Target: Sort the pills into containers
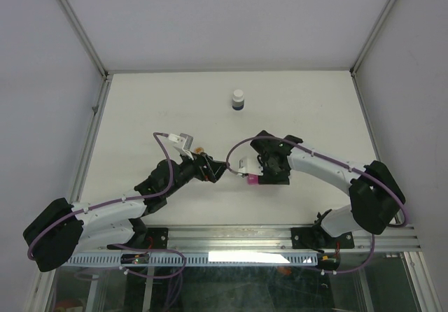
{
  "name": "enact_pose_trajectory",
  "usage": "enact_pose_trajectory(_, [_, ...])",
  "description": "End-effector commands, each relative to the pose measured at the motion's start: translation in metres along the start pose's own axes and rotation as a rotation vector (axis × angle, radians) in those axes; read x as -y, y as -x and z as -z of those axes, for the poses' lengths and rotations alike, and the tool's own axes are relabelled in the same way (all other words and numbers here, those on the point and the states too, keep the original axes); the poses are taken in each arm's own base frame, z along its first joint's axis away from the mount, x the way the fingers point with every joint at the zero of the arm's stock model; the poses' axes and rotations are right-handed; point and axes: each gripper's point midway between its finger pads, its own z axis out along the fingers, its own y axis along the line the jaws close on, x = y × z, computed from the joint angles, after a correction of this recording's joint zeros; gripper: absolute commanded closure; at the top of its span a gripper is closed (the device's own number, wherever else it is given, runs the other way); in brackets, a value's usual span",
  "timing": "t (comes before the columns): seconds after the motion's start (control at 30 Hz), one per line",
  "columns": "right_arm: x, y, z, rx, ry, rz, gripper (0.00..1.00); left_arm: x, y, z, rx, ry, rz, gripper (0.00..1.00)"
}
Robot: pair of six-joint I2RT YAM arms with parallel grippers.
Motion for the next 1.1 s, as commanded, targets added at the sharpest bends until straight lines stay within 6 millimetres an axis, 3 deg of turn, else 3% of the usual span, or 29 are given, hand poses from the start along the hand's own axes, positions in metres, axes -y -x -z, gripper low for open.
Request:
enact_pose_trajectory(0.0, [0.025,0.002,0.009,0.015,-0.13,-0.016,0.99,0.011,0.016,0.0,0.055,-0.051,0.009,0.01])
enact_pose_trajectory(0.07, [-0.001,0.012,0.011,0.048,0.02,-0.008,0.98,0.011,0.016,0.0,0.054,-0.049,0.009,0.01])
enact_pose_trajectory(0.1, [0.002,0.015,0.009,0.05,-0.017,0.006,0.99,0.011,0.016,0.0,0.054,-0.05,0.008,0.01])
enact_pose_trajectory(0.17, [0.026,0.002,0.008,0.007,-0.137,-0.029,1.0,0.011,0.015,0.0,0.054,-0.051,0.011,0.01])
enact_pose_trajectory(0.23, [0.004,0.007,0.01,0.032,0.018,-0.035,1.0,0.011,0.016,0.0,0.053,-0.05,0.01,0.01])
enact_pose_trajectory(0.27, [0.001,0.009,0.009,0.037,0.012,-0.018,0.99,0.011,0.016,0.001,0.052,-0.05,0.009,0.01])
enact_pose_trajectory(0.33, [0.023,0.004,0.007,0.016,-0.135,-0.022,1.0,0.01,0.016,0.001,0.056,-0.051,0.011,0.01])
enact_pose_trajectory(0.43, [0.0,0.005,0.009,0.039,0.036,-0.043,0.99,0.01,0.017,0.001,0.057,-0.05,0.011,0.01])
enact_pose_trajectory(0.53, [0.023,-0.002,0.006,0.002,-0.124,-0.038,1.0,0.011,0.016,0.001,0.057,-0.054,0.012,0.01])
enact_pose_trajectory(0.6, [0.001,0.005,0.01,0.036,0.03,-0.046,0.99,0.011,0.016,0.001,0.055,-0.054,0.011,0.01])
enact_pose_trajectory(0.63, [-0.004,0.006,0.008,0.027,0.021,-0.014,0.98,0.01,0.016,0.001,0.055,-0.052,0.011,0.01])
enact_pose_trajectory(0.7, [0.017,-0.002,0.004,-0.015,-0.107,-0.023,0.99,0.011,0.015,0.001,0.054,-0.055,0.012,0.01])
enact_pose_trajectory(0.77, [0.015,-0.002,0.006,0.007,-0.033,-0.068,0.99,0.01,0.015,0.002,0.055,-0.053,0.013,0.01])
enact_pose_trajectory(1.07, [0.009,0.01,0.019,0.114,-0.043,-0.063,0.99,0.009,0.016,0.004,0.061,-0.052,0.015,0.01])
